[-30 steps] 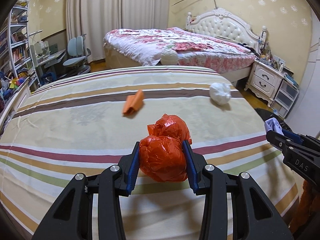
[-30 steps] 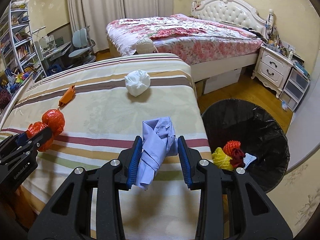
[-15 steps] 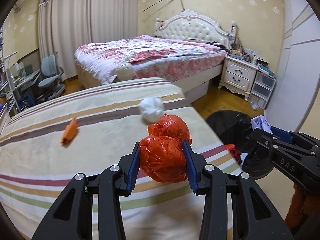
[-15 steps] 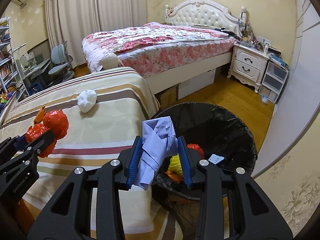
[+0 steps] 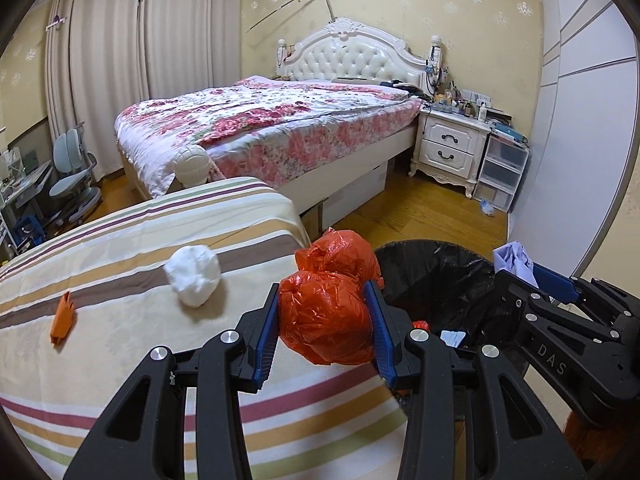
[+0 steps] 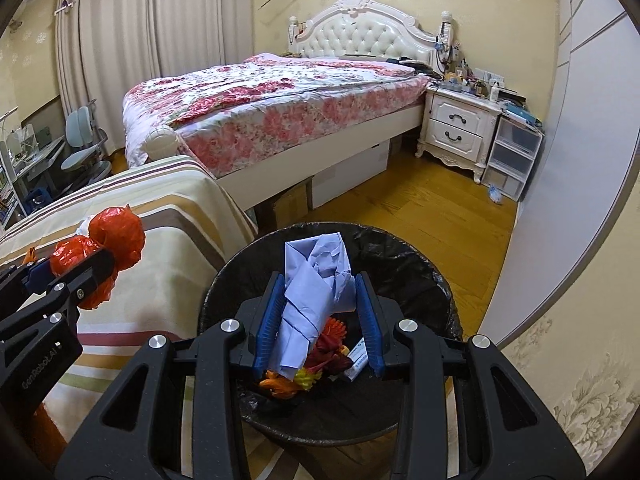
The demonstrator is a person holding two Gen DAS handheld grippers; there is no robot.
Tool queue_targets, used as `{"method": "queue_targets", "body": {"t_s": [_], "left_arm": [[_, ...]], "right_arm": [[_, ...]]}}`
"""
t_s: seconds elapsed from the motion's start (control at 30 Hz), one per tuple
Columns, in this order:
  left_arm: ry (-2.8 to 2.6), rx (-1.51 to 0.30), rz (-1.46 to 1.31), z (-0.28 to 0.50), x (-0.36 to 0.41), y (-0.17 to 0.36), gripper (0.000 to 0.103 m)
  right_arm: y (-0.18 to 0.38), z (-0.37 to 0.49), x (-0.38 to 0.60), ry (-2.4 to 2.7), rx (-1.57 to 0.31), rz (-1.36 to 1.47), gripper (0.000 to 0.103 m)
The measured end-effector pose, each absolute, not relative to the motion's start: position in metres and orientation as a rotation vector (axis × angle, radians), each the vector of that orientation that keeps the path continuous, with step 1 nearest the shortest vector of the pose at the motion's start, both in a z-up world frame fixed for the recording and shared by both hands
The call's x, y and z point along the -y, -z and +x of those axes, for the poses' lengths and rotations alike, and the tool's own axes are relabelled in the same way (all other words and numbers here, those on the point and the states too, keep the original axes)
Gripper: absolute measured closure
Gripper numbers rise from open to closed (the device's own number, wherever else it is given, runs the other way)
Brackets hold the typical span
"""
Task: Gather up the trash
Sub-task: 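Open both tools to drop the bag and cloth into the bin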
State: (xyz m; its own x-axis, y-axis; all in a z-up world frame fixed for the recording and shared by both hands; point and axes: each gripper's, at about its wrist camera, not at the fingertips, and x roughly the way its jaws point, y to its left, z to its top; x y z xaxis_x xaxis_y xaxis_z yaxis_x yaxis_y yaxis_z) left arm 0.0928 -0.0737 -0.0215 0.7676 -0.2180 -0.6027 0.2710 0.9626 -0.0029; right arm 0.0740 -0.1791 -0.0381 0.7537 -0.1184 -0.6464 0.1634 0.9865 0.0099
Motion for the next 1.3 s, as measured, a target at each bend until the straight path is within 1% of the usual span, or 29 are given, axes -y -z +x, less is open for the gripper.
{"method": "queue_targets", "body": {"t_s": [0.4,0.8,0.9,0.97,1.0,1.03,1.07,1.17,1.3], "left_arm": [[0.28,-0.655,0.156,0.118,0.106,0.031,0.062],[0.292,-0.672,0.188,0.12,0.119,0.034,0.061],[0.29,-0.674,0.188,0.121,0.119,0.034,0.059],[0.286,-0.675,0.192,0.122,0.12,0.034,0.055],[0.283,-0.672,0.193,0.121,0.12,0.034,0.048],[0.28,-0.667,0.192,0.121,0.12,0.034,0.042],[0.277,-0.662,0.189,0.121,0.118,0.033,0.04],[0.268,-0.653,0.182,0.12,0.115,0.032,0.032],[0.255,-0.648,0.178,0.119,0.11,0.03,0.028]], "right_arm": [[0.052,0.093,0.204,0.196,-0.728,0.107,0.067],[0.06,0.096,0.215,0.216,-0.742,0.13,0.067],[0.061,0.095,0.216,0.222,-0.741,0.131,0.066],[0.061,0.095,0.217,0.226,-0.742,0.135,0.066],[0.061,0.095,0.218,0.23,-0.741,0.137,0.061],[0.061,0.094,0.218,0.235,-0.736,0.138,0.051],[0.06,0.093,0.219,0.239,-0.729,0.138,0.049],[0.058,0.091,0.22,0.248,-0.724,0.133,0.048],[0.055,0.089,0.221,0.258,-0.718,0.134,0.047]]}}
